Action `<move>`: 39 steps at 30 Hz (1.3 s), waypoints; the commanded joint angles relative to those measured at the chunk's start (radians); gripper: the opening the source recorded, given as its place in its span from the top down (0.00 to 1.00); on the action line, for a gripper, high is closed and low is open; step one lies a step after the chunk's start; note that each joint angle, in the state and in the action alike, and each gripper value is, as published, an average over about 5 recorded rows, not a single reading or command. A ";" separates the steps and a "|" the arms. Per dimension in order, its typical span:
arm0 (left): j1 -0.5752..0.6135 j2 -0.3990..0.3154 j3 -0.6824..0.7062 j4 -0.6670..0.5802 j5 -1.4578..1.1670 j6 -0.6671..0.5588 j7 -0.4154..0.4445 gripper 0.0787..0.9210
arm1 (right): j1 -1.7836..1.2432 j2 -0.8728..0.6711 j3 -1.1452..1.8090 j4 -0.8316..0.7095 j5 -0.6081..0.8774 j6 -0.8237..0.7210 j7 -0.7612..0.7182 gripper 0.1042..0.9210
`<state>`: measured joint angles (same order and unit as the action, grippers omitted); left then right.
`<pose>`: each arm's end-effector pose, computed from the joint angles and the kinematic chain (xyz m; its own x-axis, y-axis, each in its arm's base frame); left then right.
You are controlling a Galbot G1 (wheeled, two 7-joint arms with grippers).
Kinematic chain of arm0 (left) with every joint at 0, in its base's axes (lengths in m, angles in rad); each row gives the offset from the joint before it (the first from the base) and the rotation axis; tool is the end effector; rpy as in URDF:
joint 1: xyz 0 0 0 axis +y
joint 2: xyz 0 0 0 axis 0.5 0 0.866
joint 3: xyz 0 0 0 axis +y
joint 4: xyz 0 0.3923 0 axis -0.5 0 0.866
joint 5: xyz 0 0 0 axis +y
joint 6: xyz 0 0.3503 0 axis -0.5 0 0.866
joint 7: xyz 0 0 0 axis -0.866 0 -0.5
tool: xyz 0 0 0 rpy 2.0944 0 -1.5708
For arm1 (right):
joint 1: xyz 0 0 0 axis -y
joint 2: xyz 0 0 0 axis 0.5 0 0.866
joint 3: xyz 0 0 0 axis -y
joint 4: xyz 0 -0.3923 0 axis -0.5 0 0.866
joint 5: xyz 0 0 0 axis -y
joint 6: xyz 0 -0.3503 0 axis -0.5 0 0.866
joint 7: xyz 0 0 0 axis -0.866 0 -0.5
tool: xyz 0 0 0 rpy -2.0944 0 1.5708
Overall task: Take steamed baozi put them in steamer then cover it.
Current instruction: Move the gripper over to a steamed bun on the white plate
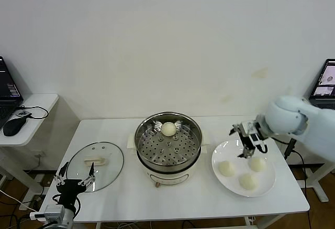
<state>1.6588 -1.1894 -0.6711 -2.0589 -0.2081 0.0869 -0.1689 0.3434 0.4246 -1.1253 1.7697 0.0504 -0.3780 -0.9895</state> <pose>0.1388 0.1271 -0.3351 -0.9794 -0.1282 0.1557 -0.0926 0.9717 0.2174 0.4330 -0.1534 -0.1061 -0.2807 -0.1400 0.9495 -0.9319 -0.1971 -0.3046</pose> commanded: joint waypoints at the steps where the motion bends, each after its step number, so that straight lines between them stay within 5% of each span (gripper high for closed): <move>1: -0.001 0.001 -0.002 0.006 0.001 0.001 0.001 0.12 | -0.210 -0.045 0.121 -0.004 -0.094 0.006 -0.020 0.12; 25: 0.001 -0.005 -0.021 -0.001 0.004 0.000 0.003 0.12 | -0.494 0.171 0.344 -0.290 -0.236 0.096 0.019 0.12; 39: -0.005 -0.006 -0.014 0.002 0.009 0.003 0.003 0.12 | -0.517 0.233 0.364 -0.333 -0.224 0.090 0.038 0.13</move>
<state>1.6530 -1.1963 -0.6856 -2.0569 -0.1994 0.0894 -0.1654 -0.1564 0.6357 -0.7759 1.4640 -0.1651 -0.2967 -0.9550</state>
